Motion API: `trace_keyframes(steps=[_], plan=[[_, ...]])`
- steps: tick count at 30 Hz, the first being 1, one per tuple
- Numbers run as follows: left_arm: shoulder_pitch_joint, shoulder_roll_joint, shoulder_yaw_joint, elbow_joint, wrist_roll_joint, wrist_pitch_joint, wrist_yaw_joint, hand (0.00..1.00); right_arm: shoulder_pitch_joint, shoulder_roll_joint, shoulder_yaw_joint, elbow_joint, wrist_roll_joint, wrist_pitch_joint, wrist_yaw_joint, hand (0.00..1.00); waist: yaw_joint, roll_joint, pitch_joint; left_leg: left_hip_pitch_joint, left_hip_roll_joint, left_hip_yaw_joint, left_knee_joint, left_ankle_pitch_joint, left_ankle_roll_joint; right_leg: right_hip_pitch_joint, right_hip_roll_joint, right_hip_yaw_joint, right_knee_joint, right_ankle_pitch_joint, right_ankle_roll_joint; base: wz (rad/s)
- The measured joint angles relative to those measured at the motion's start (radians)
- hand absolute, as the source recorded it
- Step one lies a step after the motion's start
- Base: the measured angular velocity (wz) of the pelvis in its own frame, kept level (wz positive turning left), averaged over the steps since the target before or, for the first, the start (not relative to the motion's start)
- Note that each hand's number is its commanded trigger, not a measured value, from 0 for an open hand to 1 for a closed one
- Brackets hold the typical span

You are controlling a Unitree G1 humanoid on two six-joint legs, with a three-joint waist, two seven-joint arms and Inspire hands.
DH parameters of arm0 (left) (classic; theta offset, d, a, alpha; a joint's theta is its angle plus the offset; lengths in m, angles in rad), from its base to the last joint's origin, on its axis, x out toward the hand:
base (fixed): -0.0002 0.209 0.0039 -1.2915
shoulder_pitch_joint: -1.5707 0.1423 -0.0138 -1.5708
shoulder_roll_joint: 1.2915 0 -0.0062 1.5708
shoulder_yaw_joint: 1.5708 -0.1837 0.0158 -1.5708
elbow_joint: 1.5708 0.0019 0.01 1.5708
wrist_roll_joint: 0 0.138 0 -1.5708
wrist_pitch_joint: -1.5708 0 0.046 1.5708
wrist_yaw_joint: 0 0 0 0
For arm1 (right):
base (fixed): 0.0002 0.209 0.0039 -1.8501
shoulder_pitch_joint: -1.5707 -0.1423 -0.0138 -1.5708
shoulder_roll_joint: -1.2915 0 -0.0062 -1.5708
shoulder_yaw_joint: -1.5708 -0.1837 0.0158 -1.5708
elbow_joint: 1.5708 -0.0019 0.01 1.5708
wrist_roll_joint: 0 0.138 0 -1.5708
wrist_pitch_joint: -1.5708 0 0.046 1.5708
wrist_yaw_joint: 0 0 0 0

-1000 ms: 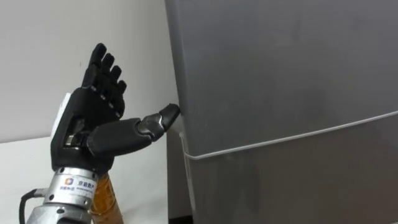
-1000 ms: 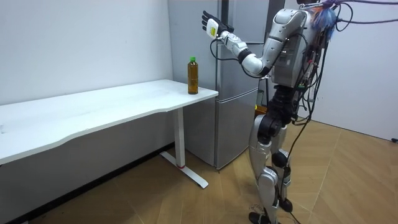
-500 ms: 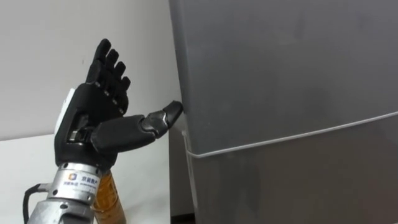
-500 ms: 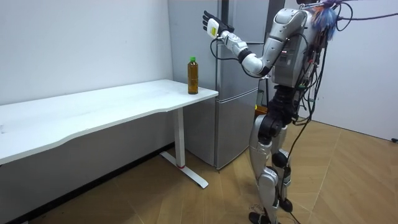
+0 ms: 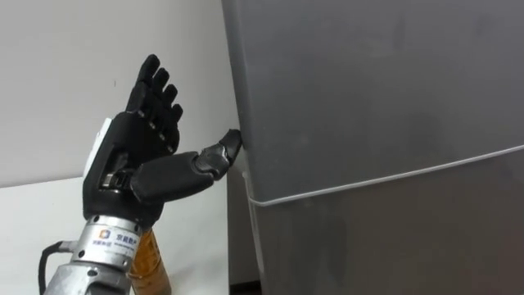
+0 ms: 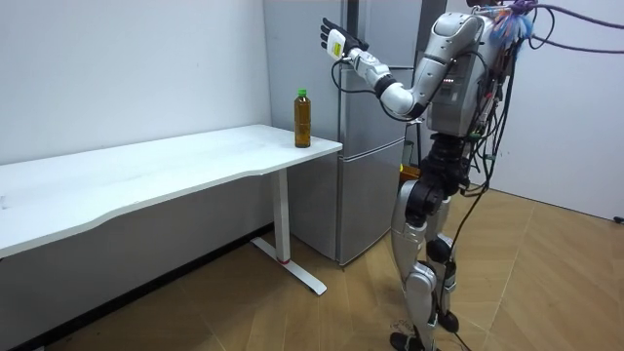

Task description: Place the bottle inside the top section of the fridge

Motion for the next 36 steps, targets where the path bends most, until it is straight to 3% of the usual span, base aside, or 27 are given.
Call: trace_keyframes(steps=[20,27,36], plan=[[0.0,0.006,-0.008,-0.051,0.009,0.022,-0.046,0.0,0.0,-0.012,0.017,0.0,0.004,0.0,0.035,0.0,0.005,0.003,-0.0021,-0.016,-0.003,-0.02,0.009,0.0,0.0,-0.005,-0.003,-0.011,-0.001,0.0,0.0,0.02],[0.0,0.006,-0.01,-0.104,0.01,0.024,-0.103,0.0,0.002,-0.022,0.026,-0.005,0.005,-0.001,0.047,0.0,0.013,0.004,-0.0046,-0.029,-0.007,-0.024,0.015,0.0,0.0,-0.012,-0.008,-0.018,0.0,0.001,0.003,0.04],[0.0,0.0,-0.07,-0.157,-0.002,0.019,-0.184,0.0,0.003,-0.023,0.036,-0.007,-0.028,-0.01,0.047,0.0,0.017,-0.001,-0.009,-0.027,-0.01,-0.024,0.015,0.0,0.0,-0.001,-0.014,-0.02,0.0,0.005,0.008,0.02]])
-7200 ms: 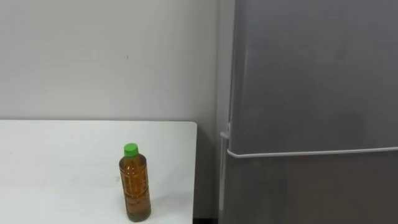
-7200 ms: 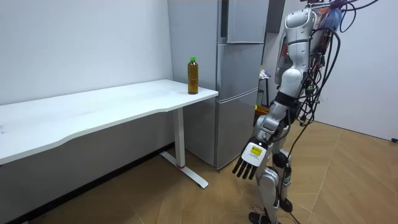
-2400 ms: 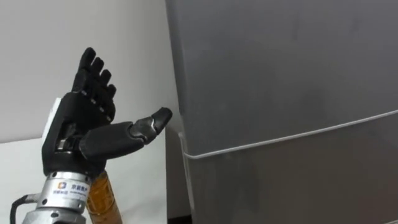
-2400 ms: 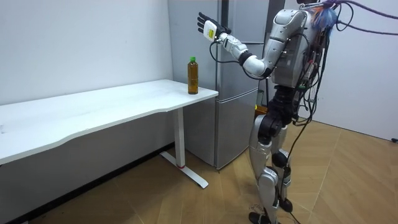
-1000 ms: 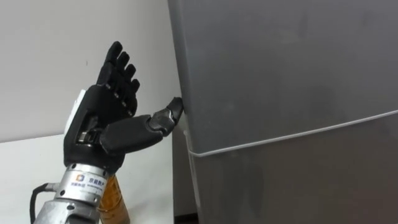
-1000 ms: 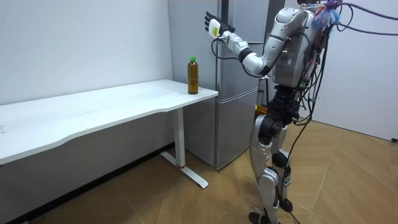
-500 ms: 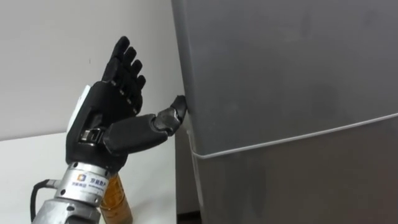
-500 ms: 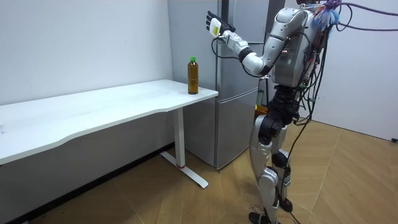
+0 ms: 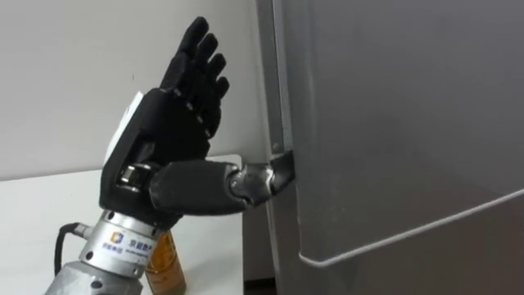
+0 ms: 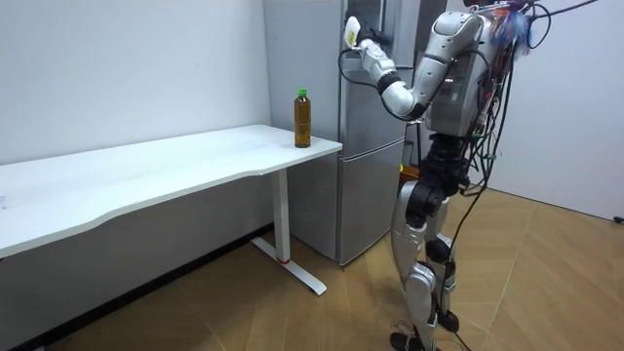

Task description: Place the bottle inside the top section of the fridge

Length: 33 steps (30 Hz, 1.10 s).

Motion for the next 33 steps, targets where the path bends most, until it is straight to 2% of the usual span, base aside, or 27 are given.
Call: trace_keyframes(steps=[8,14,18,20,27,33], plan=[[0.0,0.001,-0.054,-0.008,-0.003,-0.001,-0.072,0.0,0.0,0.001,0.002,0.0,0.0,-0.001,0.0,0.0,-0.001,-0.007,0.0012,0.0,0.0,0.002,0.002,0.005,0.009,0.0,-0.003,0.001,0.003,0.004,0.004,0.0],[0.0,0.002,-0.127,-0.008,-0.027,-0.001,-0.103,0.0,-0.001,0.001,0.003,0.002,0.006,-0.002,-0.015,0.0,-0.006,-0.009,0.0027,-0.002,0.0,0.002,0.003,0.008,0.014,0.0,-0.001,0.0,0.004,0.006,0.001,0.0],[0.0,0.002,-0.166,-0.009,-0.045,-0.002,-0.139,0.0,-0.001,0.0,0.003,0.003,0.006,-0.002,-0.03,0.0,-0.018,0.0,-0.0033,0.001,-0.001,0.005,0.006,0.009,0.015,-0.001,-0.001,0.001,-0.002,0.005,0.001,-0.01],[0.0,0.002,-0.187,-0.009,-0.066,-0.002,-0.153,0.0,-0.001,0.0,0.003,0.004,0.011,-0.002,-0.036,0.0,-0.02,0.001,-0.0032,0.001,-0.001,0.007,0.008,0.009,0.015,-0.001,0.001,0.002,-0.002,0.005,0.001,-0.04],[0.0,0.001,-0.205,-0.009,-0.079,-0.002,-0.171,0.0,-0.002,0.0,0.005,0.012,0.03,-0.002,-0.051,0.0,-0.02,0.0,-0.0021,0.002,-0.001,0.014,0.007,0.009,0.014,-0.002,0.001,0.003,-0.004,0.005,0.0,-0.01],[0.0,0.001,-0.206,-0.009,-0.079,-0.002,-0.178,0.0,-0.005,0.001,0.011,0.018,0.05,-0.002,-0.052,0.0,-0.02,-0.005,0.0046,0.012,-0.001,0.036,-0.001,0.009,0.014,-0.003,0.001,0.021,-0.007,0.004,0.001,-0.1]])
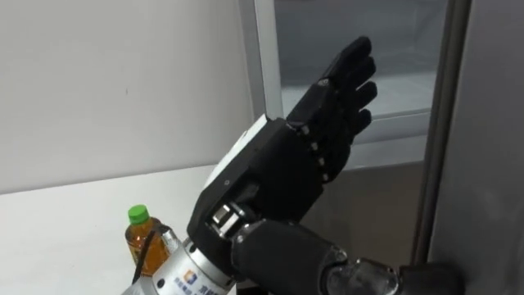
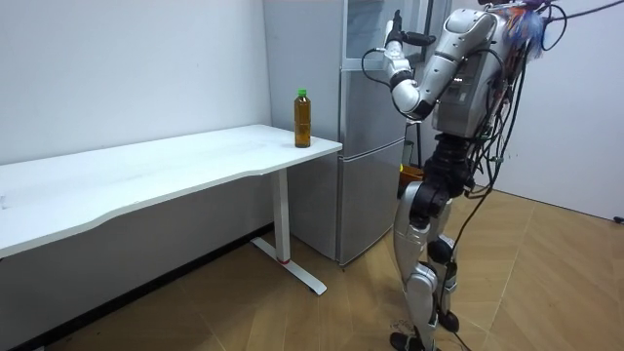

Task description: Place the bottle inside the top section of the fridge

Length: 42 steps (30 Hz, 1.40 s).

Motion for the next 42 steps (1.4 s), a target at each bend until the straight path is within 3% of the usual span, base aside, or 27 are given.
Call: trace_keyframes(steps=[11,17,27,31,37,42], plan=[[0.0,0.001,-0.014,0.0,-0.001,-0.001,-0.032,0.0,-0.021,0.003,0.0,0.028,0.001,-0.001,0.01,0.0,-0.001,-0.009,0.0061,0.002,0.003,0.023,-0.002,0.0,0.0,-0.005,0.0,0.018,-0.006,0.001,0.001,-0.06],[0.0,0.001,-0.016,0.003,0.001,-0.001,-0.049,0.0,-0.028,0.002,-0.001,0.033,0.0,-0.001,0.03,0.0,-0.005,-0.01,0.0065,0.002,0.007,0.058,-0.006,0.0,0.0,-0.028,0.001,0.061,0.006,0.002,0.002,-0.2],[-0.004,0.004,-0.047,0.035,0.0,0.0,-0.078,0.0,-0.036,0.003,-0.012,0.024,0.02,-0.001,0.059,0.0,-0.085,-0.003,0.0045,0.006,0.016,0.111,-0.007,0.0,0.0,-0.041,0.005,0.095,0.007,0.015,0.003,-0.12],[-0.023,0.004,-0.049,0.043,0.003,0.0,-0.091,0.0,-0.033,0.002,-0.022,0.024,0.034,-0.01,0.073,0.0,-0.094,0.002,0.0067,0.015,0.023,0.133,-0.012,0.0,0.0,-0.045,0.017,0.12,0.007,0.022,-0.003,-0.15],[-0.036,0.0,-0.068,0.043,0.003,0.004,-0.103,0.0,-0.033,-0.002,-0.023,0.024,0.053,-0.01,0.072,0.0,-0.11,0.016,0.002,0.024,0.032,0.161,-0.036,-0.001,-0.001,-0.065,0.033,0.147,0.006,0.027,-0.011,-0.16],[-0.037,-0.001,-0.087,0.044,0.002,0.004,-0.108,0.0,-0.027,-0.003,-0.046,0.024,0.07,-0.013,0.072,0.0,-0.118,0.024,0.0026,0.024,0.038,0.175,-0.035,0.0,-0.002,-0.07,0.037,0.158,0.005,0.029,-0.013,-0.07]])
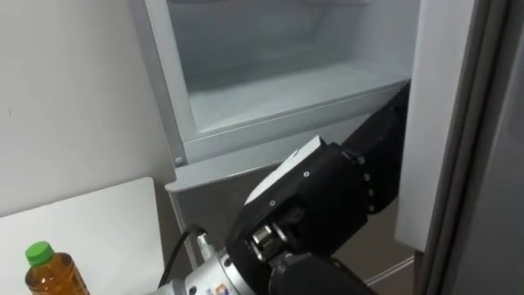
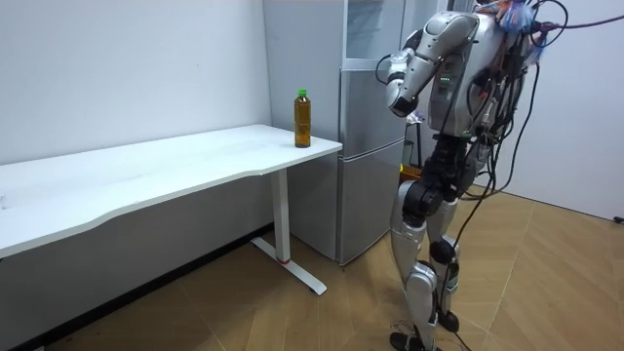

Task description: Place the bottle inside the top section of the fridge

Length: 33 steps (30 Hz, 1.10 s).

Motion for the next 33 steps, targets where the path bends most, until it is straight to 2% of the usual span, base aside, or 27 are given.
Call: trace_keyframes(steps=[3,11,15,20,22,25,28,33], plan=[[0.0,-0.002,-0.017,0.0,0.0,0.0,0.0,0.0,-0.001,-0.003,-0.005,0.0,0.0,0.0,-0.001,0.0,-0.017,0.0,0.0003,0.0,0.001,0.003,0.0,0.0,0.0,-0.002,0.001,0.005,-0.001,0.0,0.0,-0.06],[-0.006,-0.02,-0.048,-0.001,-0.001,-0.001,0.001,0.0,0.0,-0.013,-0.002,0.001,0.018,0.004,-0.003,0.0,-0.03,-0.002,0.0007,-0.01,0.0,0.014,0.0,0.0,0.0,-0.018,-0.001,0.015,0.0,0.0,0.001,-0.06],[-0.022,-0.027,-0.07,0.0,-0.001,-0.001,0.002,0.0,-0.005,-0.013,-0.002,0.002,0.007,0.004,-0.009,0.0,-0.033,-0.002,0.0005,-0.009,0.001,0.028,0.001,0.0,0.0,-0.02,0.0,0.025,0.002,0.0,0.0,-0.07],[-0.068,-0.045,-0.093,0.043,-0.002,-0.002,0.004,0.0,-0.008,-0.014,0.003,0.001,0.005,0.004,-0.011,0.0,-0.046,-0.001,0.0003,-0.001,0.001,0.048,0.003,0.0,0.0,-0.021,0.002,0.053,0.002,0.001,0.0,-0.18],[-0.081,-0.054,-0.107,0.056,-0.002,-0.002,0.01,0.0,-0.009,-0.016,0.002,0.002,0.006,0.004,-0.014,0.0,-0.047,0.007,0.0012,0.005,0.003,0.067,0.003,0.0,0.0,-0.023,0.006,0.074,0.002,0.004,-0.001,-0.26],[-0.086,-0.069,-0.109,0.072,-0.002,-0.002,0.019,0.0,-0.01,-0.014,0.005,-0.001,0.008,0.004,-0.03,0.0,-0.054,0.014,0.0044,0.015,0.006,0.068,0.003,0.0,0.0,-0.02,0.012,0.093,0.002,0.006,-0.003,-0.22],[-0.112,-0.071,-0.116,0.088,-0.002,-0.002,0.026,0.0,-0.016,-0.014,0.01,-0.002,0.011,0.004,-0.034,0.0,-0.074,0.018,0.0061,0.013,0.006,0.072,0.002,0.0,0.0,-0.021,0.017,0.091,0.0,0.007,-0.006,-0.01],[-0.135,-0.076,-0.128,0.097,-0.002,-0.001,0.05,0.0,-0.016,-0.019,0.014,0.0,0.035,0.004,-0.044,0.0,-0.08,0.029,0.0078,0.013,0.007,0.082,0.002,0.0,0.0,-0.021,0.019,0.091,-0.001,0.008,-0.008,0.0]])
